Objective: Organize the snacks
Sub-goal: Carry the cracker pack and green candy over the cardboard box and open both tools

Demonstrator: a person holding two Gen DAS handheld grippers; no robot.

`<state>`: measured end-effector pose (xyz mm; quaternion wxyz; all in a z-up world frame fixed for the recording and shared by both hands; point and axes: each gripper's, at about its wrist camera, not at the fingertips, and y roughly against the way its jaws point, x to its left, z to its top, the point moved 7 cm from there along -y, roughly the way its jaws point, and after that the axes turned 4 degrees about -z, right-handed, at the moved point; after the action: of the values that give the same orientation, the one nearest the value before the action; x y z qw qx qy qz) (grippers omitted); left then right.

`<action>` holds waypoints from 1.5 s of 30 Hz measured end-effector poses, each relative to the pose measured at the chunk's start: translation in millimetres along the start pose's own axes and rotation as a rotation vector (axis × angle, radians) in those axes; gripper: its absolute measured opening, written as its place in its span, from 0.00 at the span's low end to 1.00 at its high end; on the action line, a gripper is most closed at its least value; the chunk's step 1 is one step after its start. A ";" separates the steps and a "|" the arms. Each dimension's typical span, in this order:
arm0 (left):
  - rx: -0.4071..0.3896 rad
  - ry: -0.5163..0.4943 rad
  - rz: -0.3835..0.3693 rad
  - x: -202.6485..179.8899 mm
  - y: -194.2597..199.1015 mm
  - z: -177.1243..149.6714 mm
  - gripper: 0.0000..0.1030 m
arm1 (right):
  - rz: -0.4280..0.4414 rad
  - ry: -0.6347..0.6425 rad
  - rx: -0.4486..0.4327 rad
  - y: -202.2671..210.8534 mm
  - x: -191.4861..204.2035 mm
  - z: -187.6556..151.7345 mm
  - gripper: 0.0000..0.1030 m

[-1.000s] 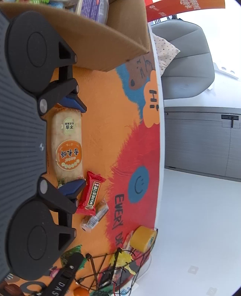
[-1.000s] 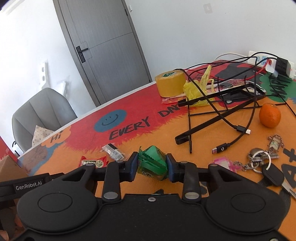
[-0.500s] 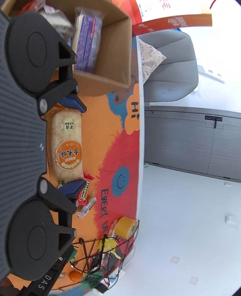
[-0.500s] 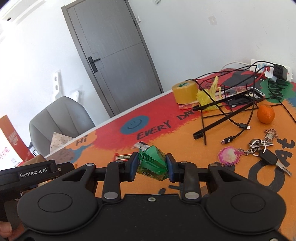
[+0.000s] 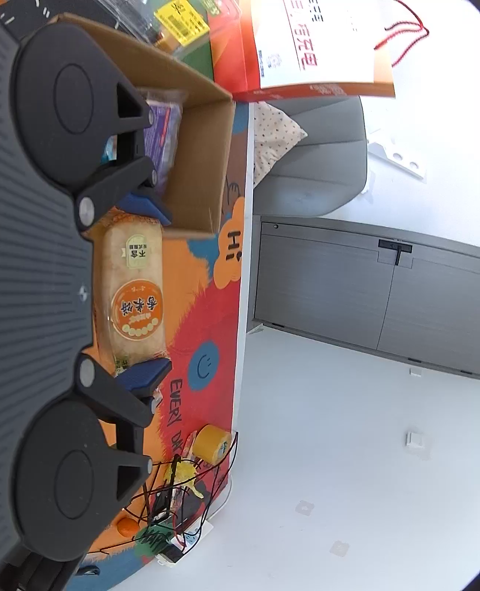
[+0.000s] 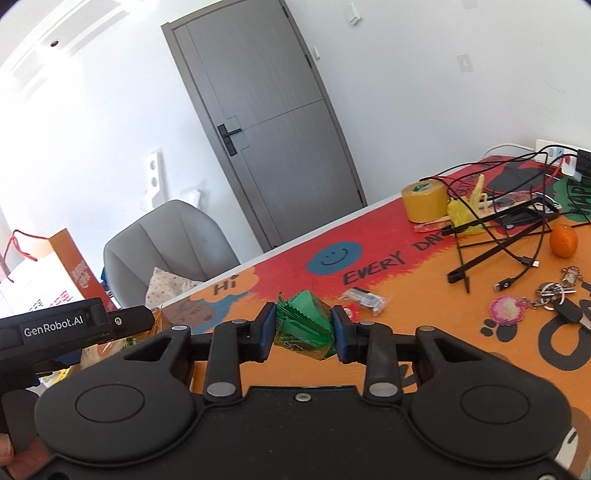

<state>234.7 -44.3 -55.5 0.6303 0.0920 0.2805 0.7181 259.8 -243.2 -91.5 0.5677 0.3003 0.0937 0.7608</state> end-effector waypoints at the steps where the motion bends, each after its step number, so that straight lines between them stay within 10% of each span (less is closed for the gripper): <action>1: -0.001 0.005 0.003 4.1 1.9 0.5 0.75 | 0.005 0.003 -0.001 0.8 3.5 -0.3 0.32; 45: 0.005 0.179 0.095 140.6 19.5 1.5 0.80 | 0.172 0.121 0.064 -19.1 140.6 -33.7 0.32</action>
<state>192.3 89.8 -75.2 0.5676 0.0426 0.3328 0.7519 231.6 -100.7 -78.5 0.4837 0.2787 0.1261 0.8200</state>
